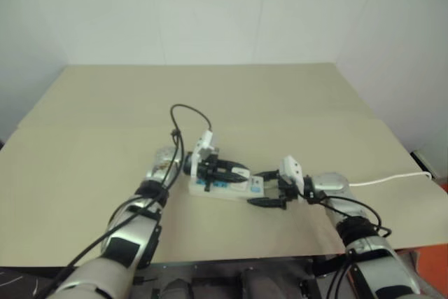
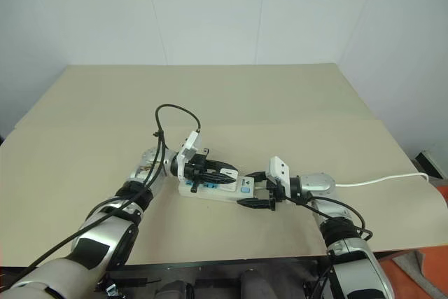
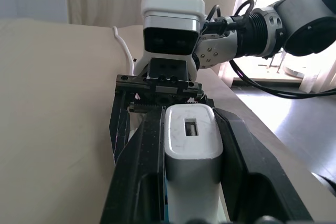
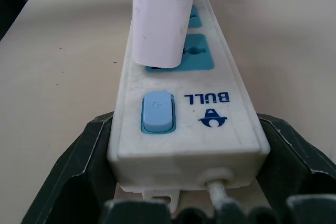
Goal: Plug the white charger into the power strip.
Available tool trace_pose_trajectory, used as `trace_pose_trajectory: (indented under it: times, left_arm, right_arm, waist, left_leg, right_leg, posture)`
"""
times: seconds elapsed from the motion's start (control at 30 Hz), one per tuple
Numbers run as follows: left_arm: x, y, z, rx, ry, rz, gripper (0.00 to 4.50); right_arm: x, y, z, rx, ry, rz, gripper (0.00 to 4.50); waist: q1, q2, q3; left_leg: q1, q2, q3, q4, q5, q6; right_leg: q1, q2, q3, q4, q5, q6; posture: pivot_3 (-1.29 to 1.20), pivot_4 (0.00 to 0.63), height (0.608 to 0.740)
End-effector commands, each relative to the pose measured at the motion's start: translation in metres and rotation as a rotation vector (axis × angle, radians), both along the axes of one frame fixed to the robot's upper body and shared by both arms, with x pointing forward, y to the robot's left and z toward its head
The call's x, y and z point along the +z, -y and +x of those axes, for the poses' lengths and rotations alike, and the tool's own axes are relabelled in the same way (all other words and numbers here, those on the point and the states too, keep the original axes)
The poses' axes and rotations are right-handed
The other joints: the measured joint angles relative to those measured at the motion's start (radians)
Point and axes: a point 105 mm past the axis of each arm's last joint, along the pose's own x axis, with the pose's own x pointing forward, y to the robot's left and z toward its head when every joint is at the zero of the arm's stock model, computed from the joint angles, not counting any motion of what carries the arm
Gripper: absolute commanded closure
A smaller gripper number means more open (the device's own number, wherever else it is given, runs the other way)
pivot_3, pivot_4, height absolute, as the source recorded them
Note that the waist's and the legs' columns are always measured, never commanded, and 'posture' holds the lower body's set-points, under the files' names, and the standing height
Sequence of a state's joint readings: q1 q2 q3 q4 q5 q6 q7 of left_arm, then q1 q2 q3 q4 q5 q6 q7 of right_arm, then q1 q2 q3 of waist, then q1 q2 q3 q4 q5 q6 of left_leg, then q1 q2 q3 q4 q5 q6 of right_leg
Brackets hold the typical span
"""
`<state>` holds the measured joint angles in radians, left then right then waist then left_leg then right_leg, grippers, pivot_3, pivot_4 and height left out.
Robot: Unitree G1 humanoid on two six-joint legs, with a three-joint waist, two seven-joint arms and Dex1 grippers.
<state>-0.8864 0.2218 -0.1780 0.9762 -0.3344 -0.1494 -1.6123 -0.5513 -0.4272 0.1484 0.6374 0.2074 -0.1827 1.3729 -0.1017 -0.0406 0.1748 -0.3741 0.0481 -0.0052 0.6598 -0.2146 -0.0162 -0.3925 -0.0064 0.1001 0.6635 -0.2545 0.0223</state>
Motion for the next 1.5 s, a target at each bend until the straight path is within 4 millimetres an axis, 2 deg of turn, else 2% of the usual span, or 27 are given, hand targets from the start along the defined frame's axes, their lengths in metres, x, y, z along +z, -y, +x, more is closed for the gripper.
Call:
trace_pose_trajectory:
  times: [0.03,0.8,1.17,1.2,1.47,1.5]
  left_arm:
    - [-0.008,-0.003,-0.004,-0.007,0.031,0.026,3.47]
    - [-0.027,-0.011,-0.013,-0.001,0.052,0.053,3.47]
    - [-0.022,-0.014,-0.010,0.023,0.031,0.011,3.47]
    - [-0.019,-0.014,-0.010,0.026,0.022,-0.010,2.74]
    - [-0.017,-0.017,-0.014,0.005,0.081,0.010,0.23]
    - [-0.016,-0.018,-0.014,0.004,0.085,0.009,0.03]
  right_arm:
    - [-0.023,-0.004,-0.012,0.038,-0.081,-0.056,1.08]
    - [-0.023,-0.003,-0.010,0.027,-0.057,-0.056,1.08]
    - [-0.024,-0.004,-0.009,0.022,-0.051,-0.058,1.08]
    - [-0.024,-0.004,-0.008,0.020,-0.052,-0.057,1.08]
    - [-0.025,-0.003,-0.007,0.016,-0.049,-0.065,1.08]
    - [-0.025,-0.002,-0.007,0.015,-0.047,-0.067,1.08]
  waist:
    - [0.000,0.000,0.000]
    - [-0.003,0.000,0.000]
    - [-0.004,0.000,0.000]
    - [-0.006,0.000,0.000]
    - [-0.008,0.000,0.000]
    - [-0.008,0.000,0.000]
  left_leg:
    - [0.000,0.000,0.000,0.000,0.000,0.000]
    - [0.001,0.000,0.000,-0.001,0.000,0.000]
    - [0.001,0.000,0.000,-0.001,0.000,0.000]
    - [0.001,0.000,0.000,-0.001,0.000,0.000]
    - [0.001,0.000,-0.001,-0.001,0.000,0.000]
    - [0.001,0.000,-0.001,-0.001,0.000,0.000]
  right_leg:
    - [0.000,0.000,0.000,0.000,0.000,0.000]
    - [0.000,0.000,0.000,0.000,0.000,0.000]
    - [0.000,0.000,0.000,-0.001,0.000,0.000]
    - [0.000,0.000,0.000,-0.001,0.000,0.000]
    - [0.000,0.000,0.001,-0.001,0.000,0.000]
    - [0.000,0.000,0.001,-0.001,0.000,0.000]
  posture:
    - [0.00,0.150,0.740]
    - [0.00,0.150,0.740]
    - [0.00,0.150,0.740]
    - [0.00,0.150,0.740]
    - [0.00,0.150,0.740]
    - [0.00,0.150,0.740]
